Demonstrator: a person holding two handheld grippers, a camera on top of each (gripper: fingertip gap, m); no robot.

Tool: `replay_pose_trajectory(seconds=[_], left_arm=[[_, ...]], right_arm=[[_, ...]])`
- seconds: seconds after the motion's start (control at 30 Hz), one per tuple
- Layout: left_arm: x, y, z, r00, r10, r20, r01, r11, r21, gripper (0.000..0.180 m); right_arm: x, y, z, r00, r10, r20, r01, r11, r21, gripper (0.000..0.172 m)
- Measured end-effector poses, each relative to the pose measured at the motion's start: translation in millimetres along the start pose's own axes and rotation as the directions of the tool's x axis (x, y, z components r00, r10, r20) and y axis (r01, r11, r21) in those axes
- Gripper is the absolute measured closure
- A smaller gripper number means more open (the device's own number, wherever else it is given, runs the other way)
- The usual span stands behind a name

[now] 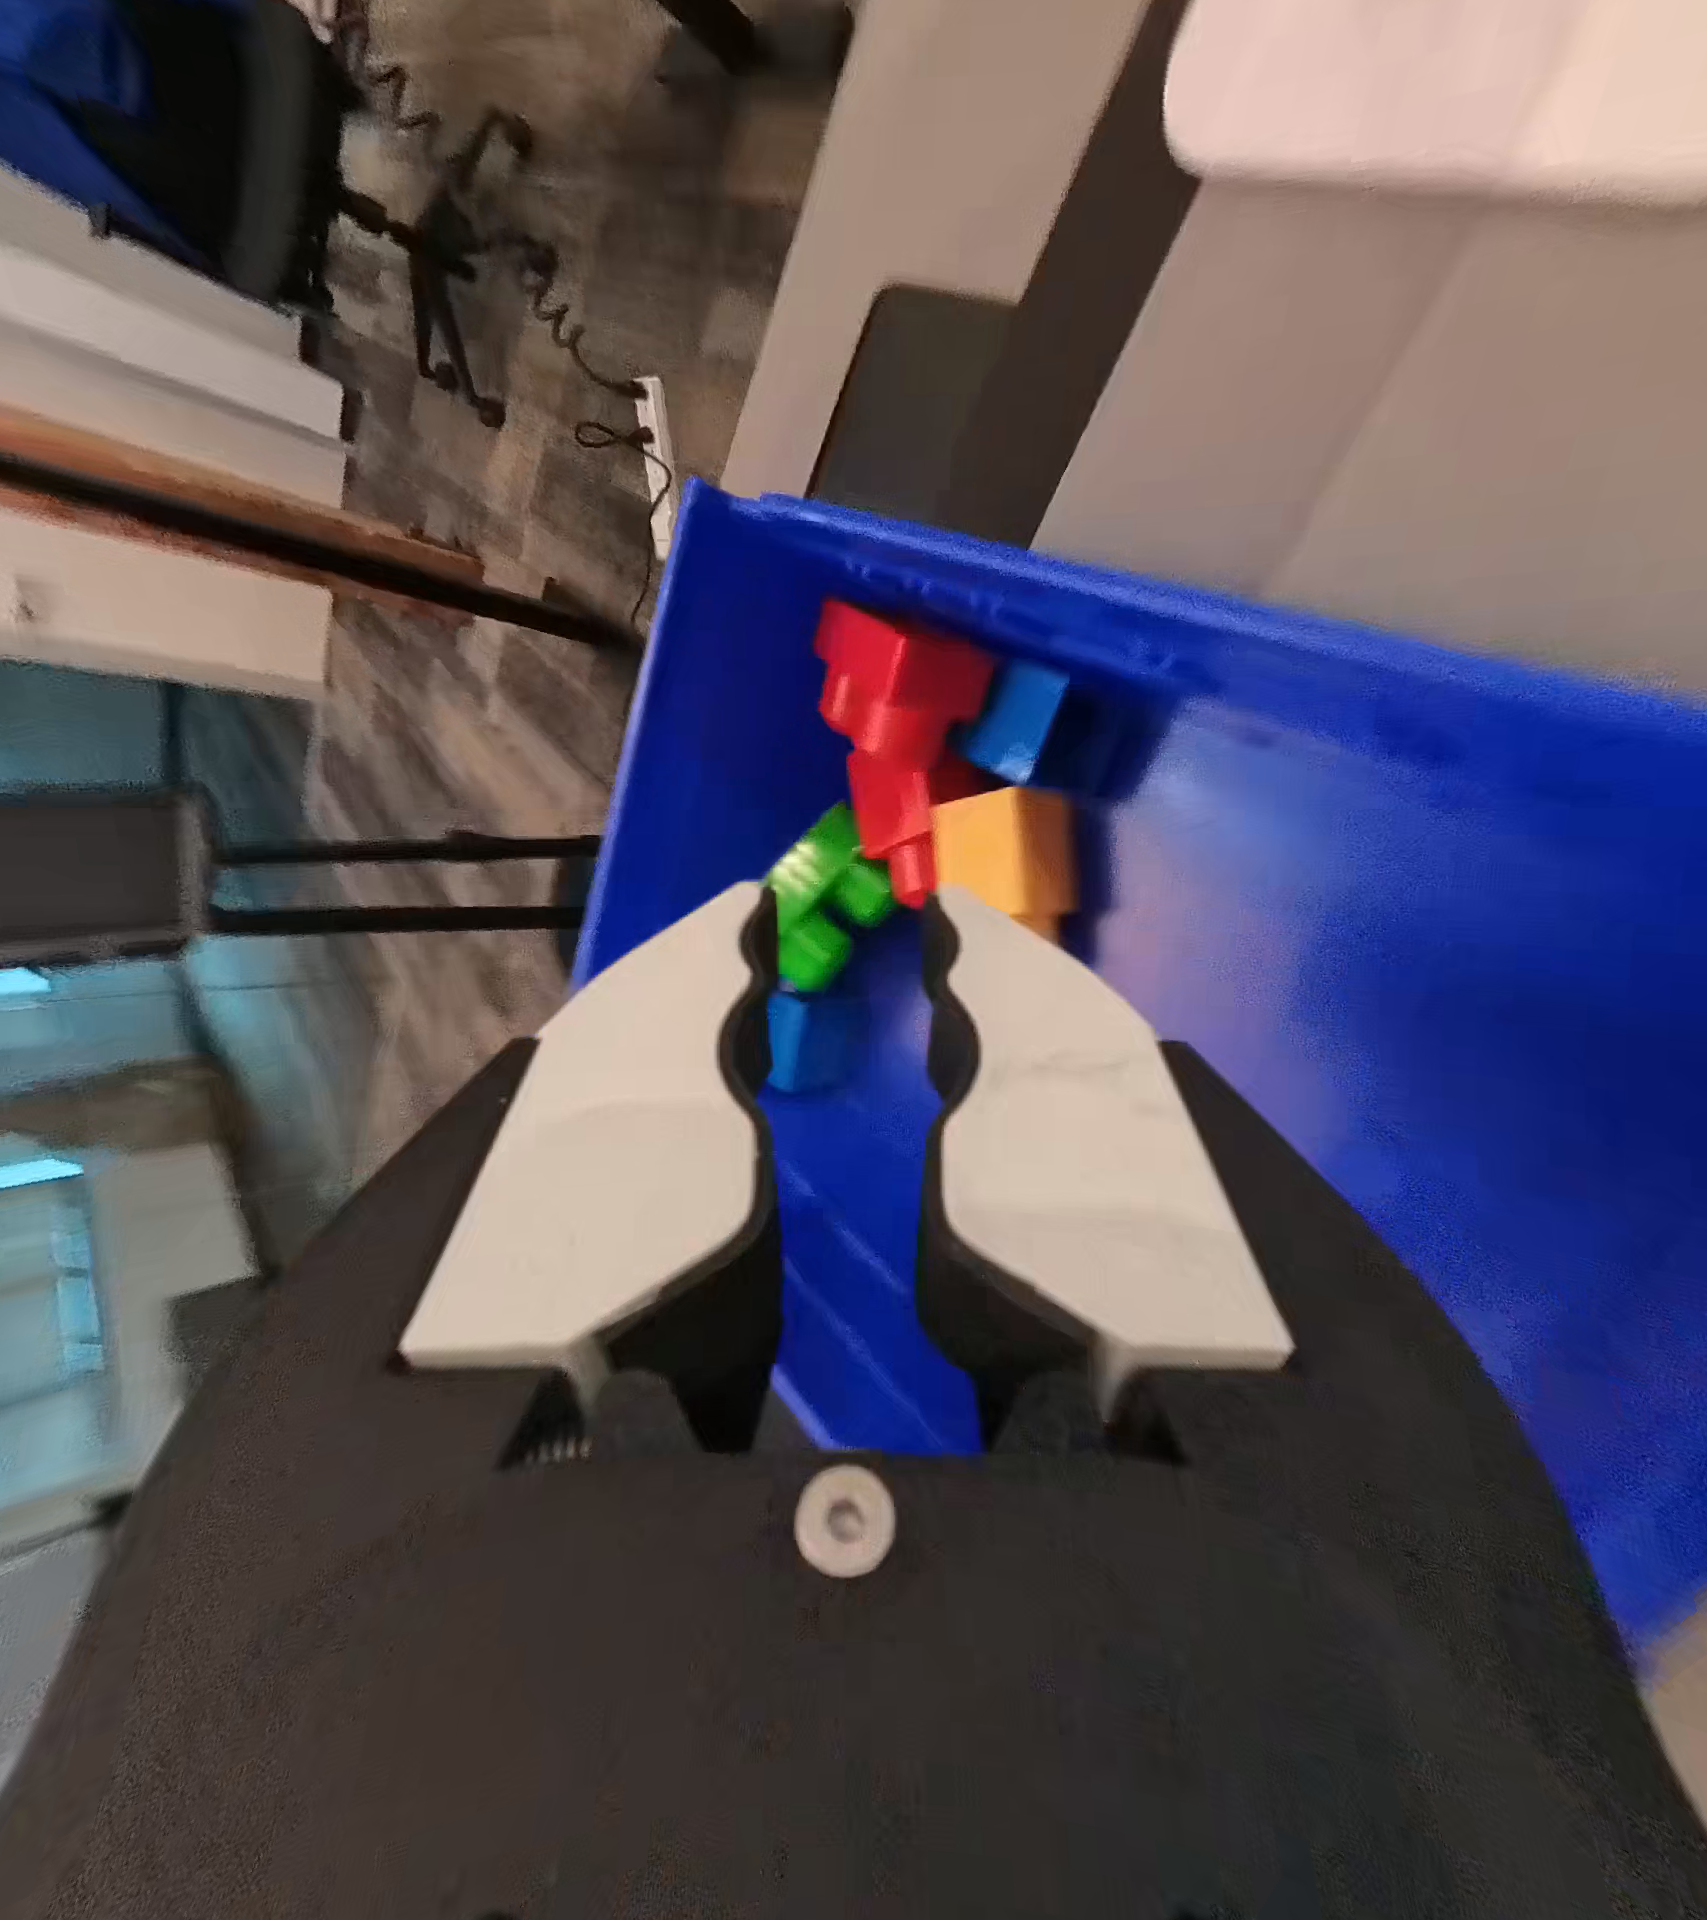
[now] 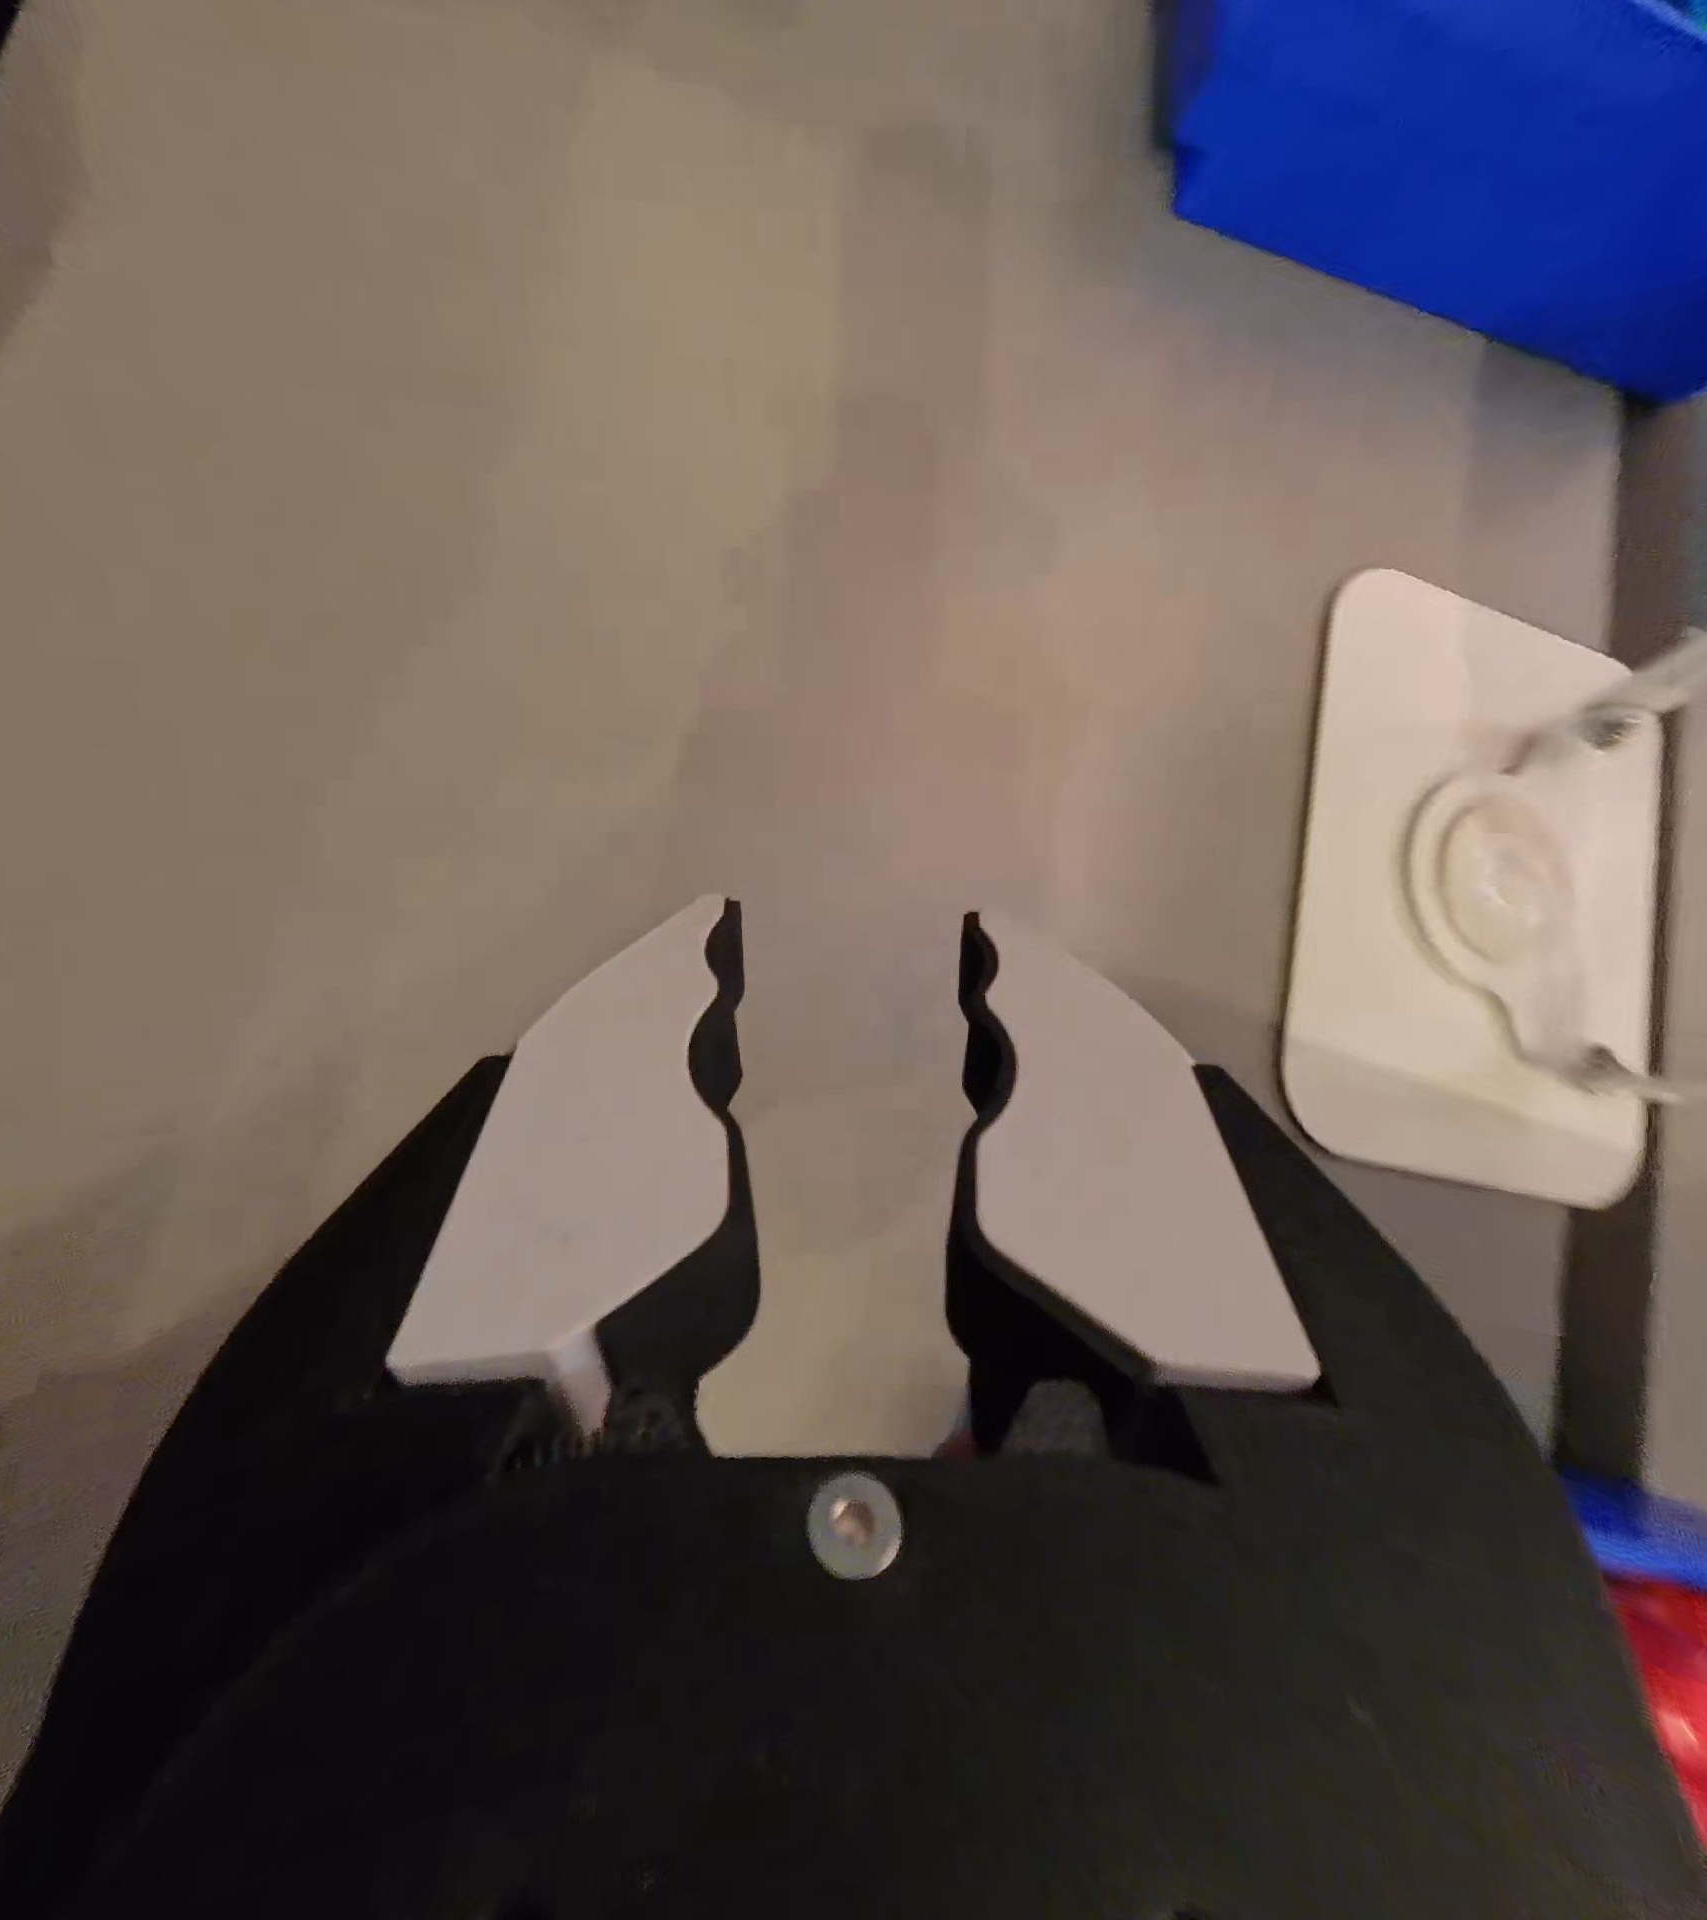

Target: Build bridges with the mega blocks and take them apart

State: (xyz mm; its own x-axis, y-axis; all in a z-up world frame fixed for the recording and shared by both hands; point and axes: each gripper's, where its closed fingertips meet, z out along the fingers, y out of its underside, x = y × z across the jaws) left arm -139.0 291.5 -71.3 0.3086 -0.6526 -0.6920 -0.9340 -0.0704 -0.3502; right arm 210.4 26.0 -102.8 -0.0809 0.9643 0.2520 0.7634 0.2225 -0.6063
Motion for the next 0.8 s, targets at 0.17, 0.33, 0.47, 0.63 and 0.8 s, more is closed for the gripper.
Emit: replay_pose_trajectory(seconds=[0.17,0.33,0.47,0.63,0.8], left_arm=[[-12.2,33.5,65.4,0.969,0.196,-0.153,-0.223,0.957,-0.187,0.15],[-7.7,68.4,102.9,0.899,0.346,-0.268,-0.421,0.853,-0.31,0.125],[-11.8,84.7,123.1,0.885,0.367,-0.287,-0.456,0.811,-0.367,0.121],[-13.7,88.4,134.3,0.891,0.373,-0.259,-0.449,0.808,-0.381,0.147],[-10.8,102.9,132.6,0.907,0.356,-0.224,-0.42,0.797,-0.434,0.147]], right_arm=[[-15.3,-8.1,41.3,0.995,0.024,0.094,-0.029,0.998,0.059,0.134],[-18.3,-0.1,53.4,0.99,0.046,0.135,-0.056,0.996,0.073,0.136],[-18.5,2.4,56.5,0.986,0.057,0.158,-0.071,0.994,0.088,0.138],[-20.2,4.8,61.8,0.986,0.051,0.16,-0.065,0.994,0.087,0.139],[-15.4,5.0,62.3,0.988,0.06,0.142,-0.075,0.991,0.107,0.141]])
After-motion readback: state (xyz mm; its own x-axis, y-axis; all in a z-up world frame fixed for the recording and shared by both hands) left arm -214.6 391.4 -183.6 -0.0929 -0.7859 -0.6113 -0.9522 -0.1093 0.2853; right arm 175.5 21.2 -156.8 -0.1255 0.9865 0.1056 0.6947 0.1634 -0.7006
